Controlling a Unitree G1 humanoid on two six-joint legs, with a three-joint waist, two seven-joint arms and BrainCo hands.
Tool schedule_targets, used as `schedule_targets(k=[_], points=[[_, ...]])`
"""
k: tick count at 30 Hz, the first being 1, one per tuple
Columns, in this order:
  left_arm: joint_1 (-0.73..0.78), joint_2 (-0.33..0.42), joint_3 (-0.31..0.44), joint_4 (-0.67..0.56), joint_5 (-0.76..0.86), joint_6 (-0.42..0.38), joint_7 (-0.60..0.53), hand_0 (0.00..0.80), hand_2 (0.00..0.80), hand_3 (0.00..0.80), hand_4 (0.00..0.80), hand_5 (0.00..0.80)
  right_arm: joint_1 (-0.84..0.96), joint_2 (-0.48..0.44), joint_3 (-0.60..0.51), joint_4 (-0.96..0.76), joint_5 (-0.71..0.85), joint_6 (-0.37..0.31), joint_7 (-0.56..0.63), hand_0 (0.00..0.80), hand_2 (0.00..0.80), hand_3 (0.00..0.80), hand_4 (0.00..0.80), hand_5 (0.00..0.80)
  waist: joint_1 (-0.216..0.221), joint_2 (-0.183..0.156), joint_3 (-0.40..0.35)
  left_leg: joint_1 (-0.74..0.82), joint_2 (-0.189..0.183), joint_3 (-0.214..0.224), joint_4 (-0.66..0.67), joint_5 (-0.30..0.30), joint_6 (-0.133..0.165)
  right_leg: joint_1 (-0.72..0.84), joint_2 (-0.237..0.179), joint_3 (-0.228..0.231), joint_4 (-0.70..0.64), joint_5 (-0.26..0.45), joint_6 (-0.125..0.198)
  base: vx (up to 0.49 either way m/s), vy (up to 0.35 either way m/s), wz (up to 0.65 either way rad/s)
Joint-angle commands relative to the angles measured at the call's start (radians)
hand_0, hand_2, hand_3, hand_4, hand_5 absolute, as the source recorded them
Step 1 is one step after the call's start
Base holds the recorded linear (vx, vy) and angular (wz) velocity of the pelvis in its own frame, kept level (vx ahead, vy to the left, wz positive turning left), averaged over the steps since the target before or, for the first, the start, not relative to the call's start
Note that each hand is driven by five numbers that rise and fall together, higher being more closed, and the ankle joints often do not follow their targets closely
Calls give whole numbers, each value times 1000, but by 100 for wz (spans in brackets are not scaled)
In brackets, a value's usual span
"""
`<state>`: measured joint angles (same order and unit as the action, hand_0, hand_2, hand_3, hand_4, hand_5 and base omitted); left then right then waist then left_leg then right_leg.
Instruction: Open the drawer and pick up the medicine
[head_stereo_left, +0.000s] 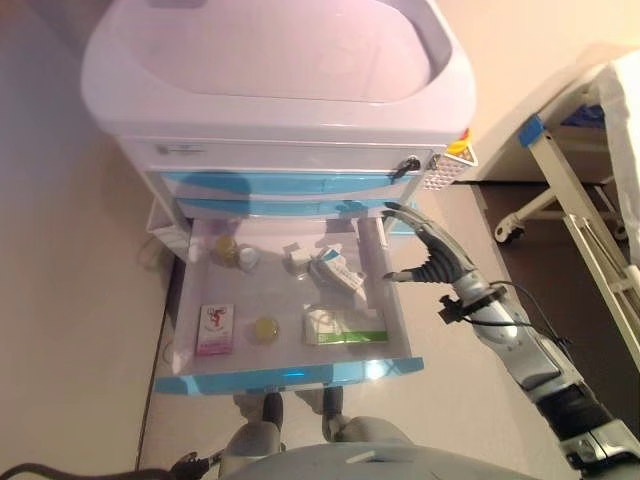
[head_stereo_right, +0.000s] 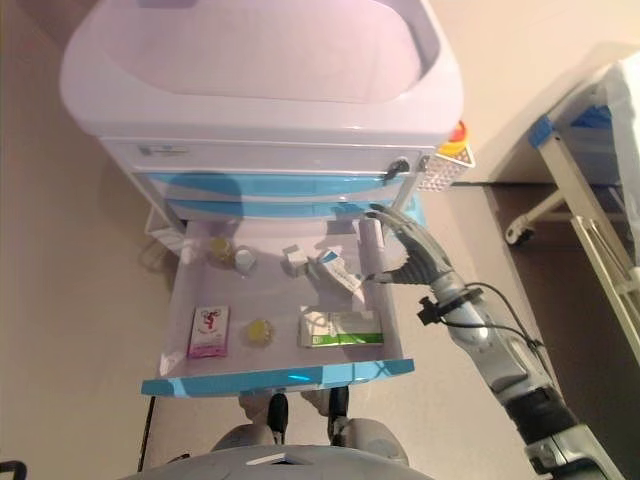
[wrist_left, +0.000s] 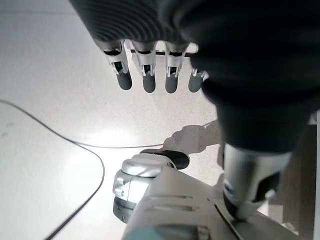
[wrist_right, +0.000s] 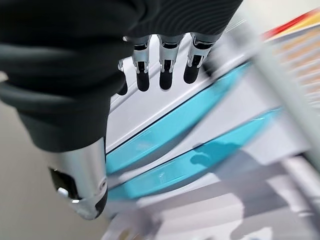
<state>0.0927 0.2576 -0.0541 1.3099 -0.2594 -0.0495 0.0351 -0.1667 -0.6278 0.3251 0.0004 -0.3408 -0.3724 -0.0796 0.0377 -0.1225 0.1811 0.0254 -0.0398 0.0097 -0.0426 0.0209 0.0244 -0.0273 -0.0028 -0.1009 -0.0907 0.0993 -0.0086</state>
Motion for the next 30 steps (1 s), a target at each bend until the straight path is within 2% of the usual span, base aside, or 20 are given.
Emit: schedule_targets(k=[1, 9, 23, 30], points=[[-9, -8, -20, 45, -11, -25, 4, 0, 0, 0, 0, 0, -105, -15, 39, -43, -1, -15, 10, 0, 0, 0, 0, 0, 55, 2, -18, -33, -29, -30, -12, -34, 10, 15, -5, -20, 90, -92, 45, 27, -11, 33], [-11, 10, -20, 4, -32, -47, -10, 0, 0, 0, 0, 0, -230, 14, 150, 108, -42, 72, -7, 0, 0, 0, 0, 0, 110, 20, -6, -49, -30, -76, -24, -12, -6, 25, -16, -82, 86, -109, 35, -10, -2, 35], [-18, 6, -78, -64, 25, -74, -21, 0, 0, 0, 0, 0, -329, 116, 309, 378, -137, 123, 3, 0, 0, 0, 0, 0, 165, 32, 18, -75, -28, -132, -18, 5, -21, 32, -22, -142, 99, -131, 23, 0, -15, 13], [-36, 15, -90, -70, 35, -79, -25, 0, 0, 0, 0, 0, -357, 160, 359, 449, -138, 137, 37, 0, 0, 0, 0, 0, 179, 37, 32, -88, -28, -148, -24, 16, -27, 27, -23, -157, 97, -131, 22, -13, -13, 9]])
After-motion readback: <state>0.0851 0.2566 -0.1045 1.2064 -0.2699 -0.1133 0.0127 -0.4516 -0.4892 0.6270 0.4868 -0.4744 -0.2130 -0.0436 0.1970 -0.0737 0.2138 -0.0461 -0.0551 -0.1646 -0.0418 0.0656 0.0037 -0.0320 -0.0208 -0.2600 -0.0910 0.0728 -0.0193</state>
